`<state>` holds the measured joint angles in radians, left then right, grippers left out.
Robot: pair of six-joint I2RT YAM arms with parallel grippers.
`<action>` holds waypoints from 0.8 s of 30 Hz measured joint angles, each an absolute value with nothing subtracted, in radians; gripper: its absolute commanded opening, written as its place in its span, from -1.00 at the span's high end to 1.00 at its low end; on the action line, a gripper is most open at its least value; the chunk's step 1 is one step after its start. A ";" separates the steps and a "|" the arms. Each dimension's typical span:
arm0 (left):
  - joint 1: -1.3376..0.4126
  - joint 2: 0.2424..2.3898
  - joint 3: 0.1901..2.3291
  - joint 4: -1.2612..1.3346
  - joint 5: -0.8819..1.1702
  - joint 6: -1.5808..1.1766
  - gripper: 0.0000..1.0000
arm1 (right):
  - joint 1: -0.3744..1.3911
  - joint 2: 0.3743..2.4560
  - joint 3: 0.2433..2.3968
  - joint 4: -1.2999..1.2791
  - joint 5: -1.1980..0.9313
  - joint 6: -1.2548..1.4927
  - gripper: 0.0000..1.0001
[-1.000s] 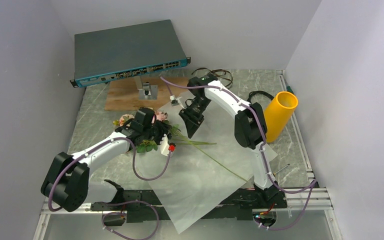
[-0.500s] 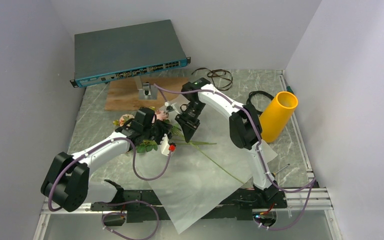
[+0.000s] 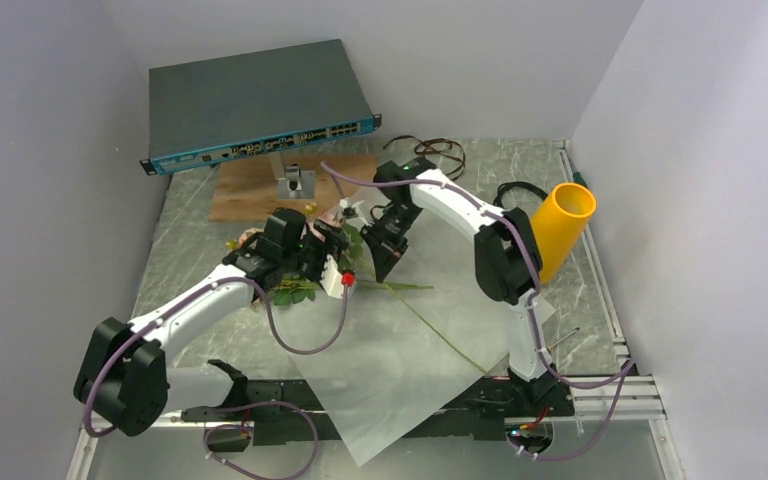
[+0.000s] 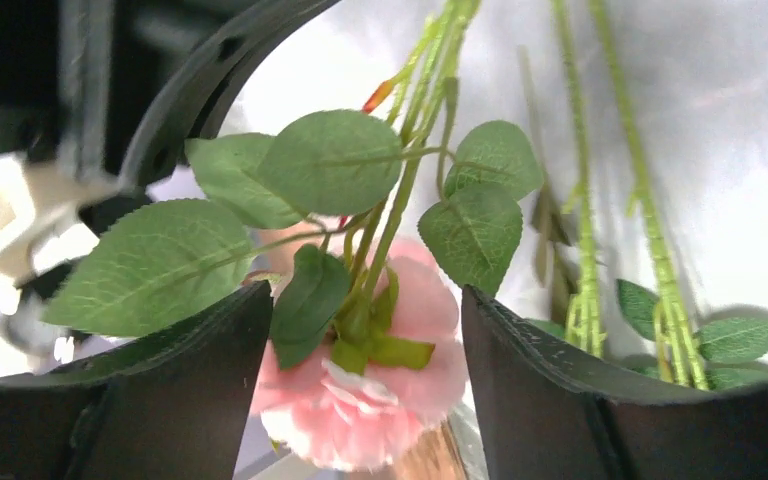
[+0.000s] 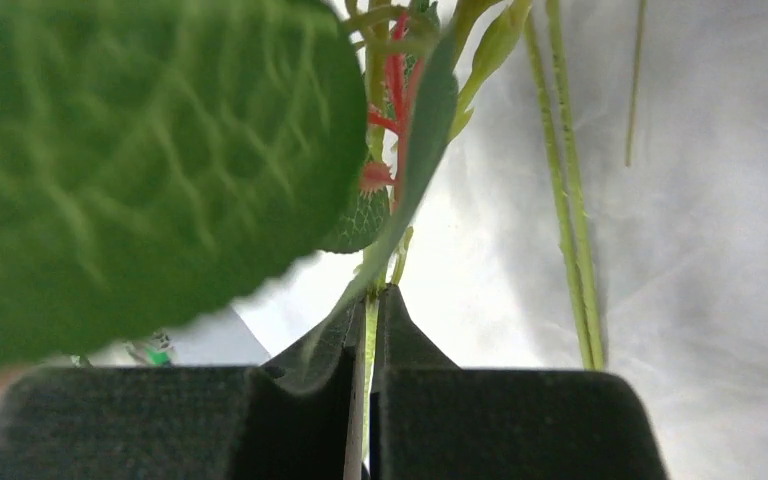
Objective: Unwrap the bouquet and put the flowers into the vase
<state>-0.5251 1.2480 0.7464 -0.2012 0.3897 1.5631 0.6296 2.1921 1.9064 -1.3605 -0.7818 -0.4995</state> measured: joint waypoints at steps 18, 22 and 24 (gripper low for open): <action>-0.509 1.050 1.037 -0.358 0.305 0.779 -0.99 | 0.460 1.497 1.544 -0.840 -0.775 -0.226 1.00; -0.509 1.051 1.055 -0.426 0.297 0.650 -0.99 | 0.409 1.342 1.541 -0.759 -0.748 -0.156 1.00; -0.509 1.051 1.055 -0.438 0.297 0.599 -0.99 | 0.373 1.276 1.541 -0.730 -0.723 -0.125 1.00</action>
